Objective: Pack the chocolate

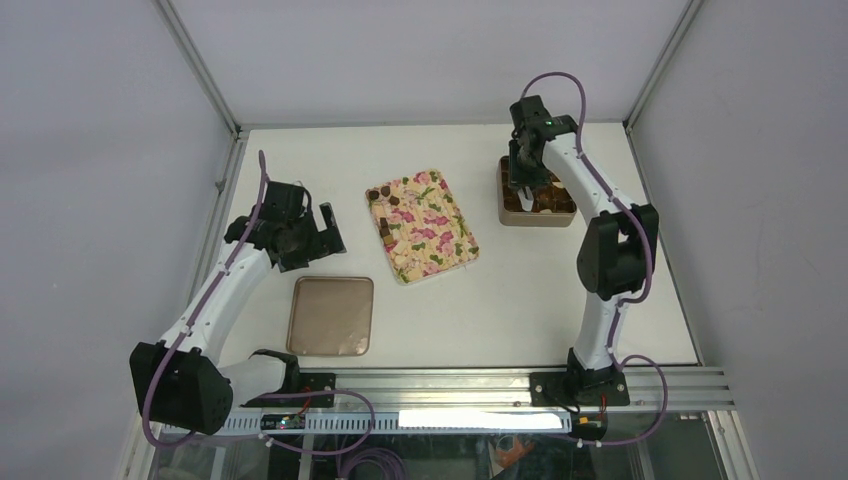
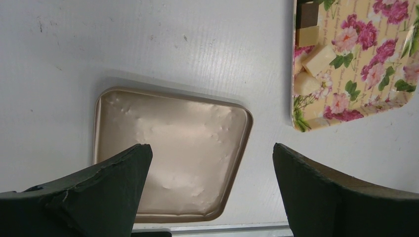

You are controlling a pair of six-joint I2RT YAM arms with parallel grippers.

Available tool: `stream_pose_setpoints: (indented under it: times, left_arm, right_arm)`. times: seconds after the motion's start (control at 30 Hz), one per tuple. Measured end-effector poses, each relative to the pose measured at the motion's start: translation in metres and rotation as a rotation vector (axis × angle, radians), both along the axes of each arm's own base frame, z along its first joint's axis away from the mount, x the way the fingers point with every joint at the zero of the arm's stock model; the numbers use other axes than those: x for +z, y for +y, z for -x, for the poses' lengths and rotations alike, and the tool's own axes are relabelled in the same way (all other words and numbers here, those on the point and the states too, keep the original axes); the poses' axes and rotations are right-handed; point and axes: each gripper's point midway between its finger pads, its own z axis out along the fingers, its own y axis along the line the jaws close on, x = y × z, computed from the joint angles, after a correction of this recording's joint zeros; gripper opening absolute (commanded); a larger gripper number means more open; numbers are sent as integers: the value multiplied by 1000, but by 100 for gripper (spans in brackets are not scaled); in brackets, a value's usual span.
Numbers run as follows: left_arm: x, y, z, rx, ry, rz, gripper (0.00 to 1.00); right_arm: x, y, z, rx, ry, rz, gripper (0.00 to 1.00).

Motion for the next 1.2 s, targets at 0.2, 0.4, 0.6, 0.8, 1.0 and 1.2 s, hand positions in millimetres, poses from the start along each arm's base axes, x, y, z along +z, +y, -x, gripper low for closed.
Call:
stream_pose_setpoints:
  times: [0.2, 0.4, 0.6, 0.8, 1.0, 1.2]
  left_arm:
    - [0, 0, -1, -1, 1, -1, 99]
    - [0, 0, -1, -1, 0, -1, 99]
    - [1, 2, -2, 6, 0, -3, 99]
    - [1, 2, -2, 7, -2, -4, 99]
    - [3, 2, -2, 7, -9, -3, 99]
    - [7, 2, -1, 7, -25, 1, 99]
  right_arm:
    - [3, 4, -12, 0, -20, -13, 12]
    - [-3, 8, -23, 5, -17, -21, 28]
    - [-13, 9, -24, 7, 6, -19, 36]
    - [-6, 9, -29, 6, -14, -26, 42]
    - [-4, 9, -30, 6, -20, -26, 38]
    - [5, 12, -27, 14, -34, -30, 31]
